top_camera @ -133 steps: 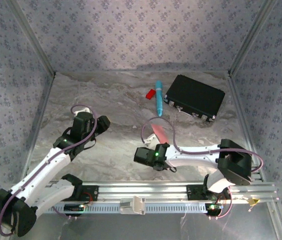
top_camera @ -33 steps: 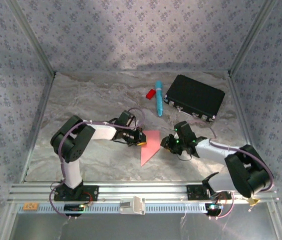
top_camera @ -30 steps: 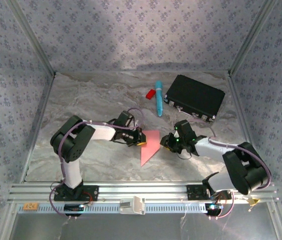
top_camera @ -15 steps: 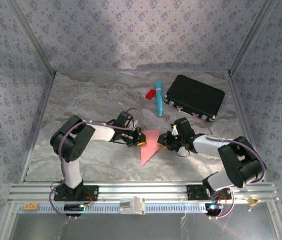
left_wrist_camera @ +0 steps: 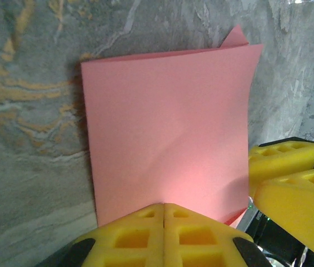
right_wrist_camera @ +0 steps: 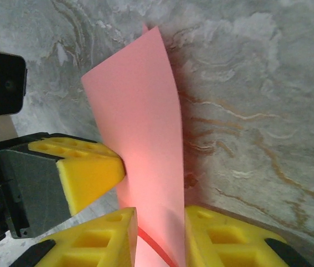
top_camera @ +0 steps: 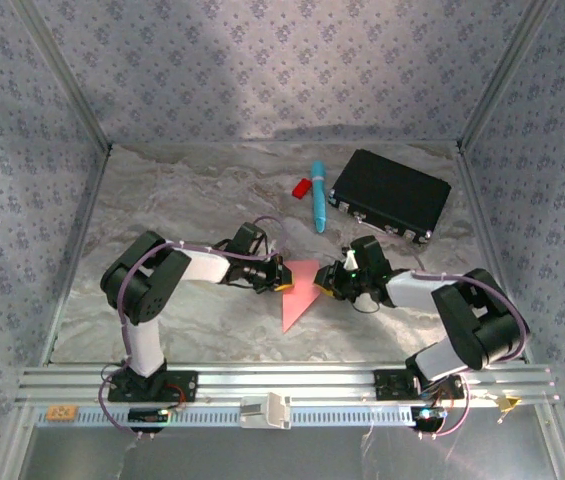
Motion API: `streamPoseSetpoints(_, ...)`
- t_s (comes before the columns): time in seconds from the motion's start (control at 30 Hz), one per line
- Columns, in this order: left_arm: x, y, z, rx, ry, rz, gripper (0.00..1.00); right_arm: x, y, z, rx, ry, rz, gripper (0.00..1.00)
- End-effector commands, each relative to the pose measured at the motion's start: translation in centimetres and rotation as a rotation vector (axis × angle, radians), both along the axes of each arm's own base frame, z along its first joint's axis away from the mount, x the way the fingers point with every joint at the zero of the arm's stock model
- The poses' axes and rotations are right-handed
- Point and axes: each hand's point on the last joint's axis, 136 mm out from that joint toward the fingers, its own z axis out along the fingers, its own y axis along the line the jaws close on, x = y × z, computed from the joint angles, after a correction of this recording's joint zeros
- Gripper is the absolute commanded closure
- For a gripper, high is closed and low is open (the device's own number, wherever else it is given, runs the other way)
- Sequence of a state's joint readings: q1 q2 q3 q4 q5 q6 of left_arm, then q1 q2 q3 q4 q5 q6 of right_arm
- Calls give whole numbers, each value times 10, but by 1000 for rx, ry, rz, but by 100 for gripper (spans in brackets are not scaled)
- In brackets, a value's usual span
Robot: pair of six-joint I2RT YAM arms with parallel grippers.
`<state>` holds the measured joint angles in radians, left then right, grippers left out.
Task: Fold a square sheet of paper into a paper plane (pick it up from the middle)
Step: Fold the wing for the fifth time at the center of the table.
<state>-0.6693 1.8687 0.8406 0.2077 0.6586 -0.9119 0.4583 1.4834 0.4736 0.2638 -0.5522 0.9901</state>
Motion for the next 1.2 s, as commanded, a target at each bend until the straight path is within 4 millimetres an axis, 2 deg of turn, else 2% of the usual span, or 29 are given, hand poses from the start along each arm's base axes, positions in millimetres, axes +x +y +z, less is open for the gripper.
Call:
streamPoseSetpoints(0.0, -4, 8, -17, 35, 41, 23, 94, 4, 5, 7, 57, -13, 17, 72)
streamPoseSetpoints(0.57, -5, 7, -15, 21, 41, 27, 94, 2, 12, 3, 89, -15, 118, 73)
streamPoseSetpoints(0.83, -3, 7, -7, 13, 26, 32, 94, -2, 2, -7, 29, 10, 105, 83)
streamPoseSetpoints(0.97, -2, 3, 6, -17, 2, 22, 89, -4, 0, -6, 24, 17, 96, 93)
streamPoseSetpoints(1.17, 0, -3, 41, -13, -87, 6, 75, -3, -12, -1, 9, 15, -26, 96)
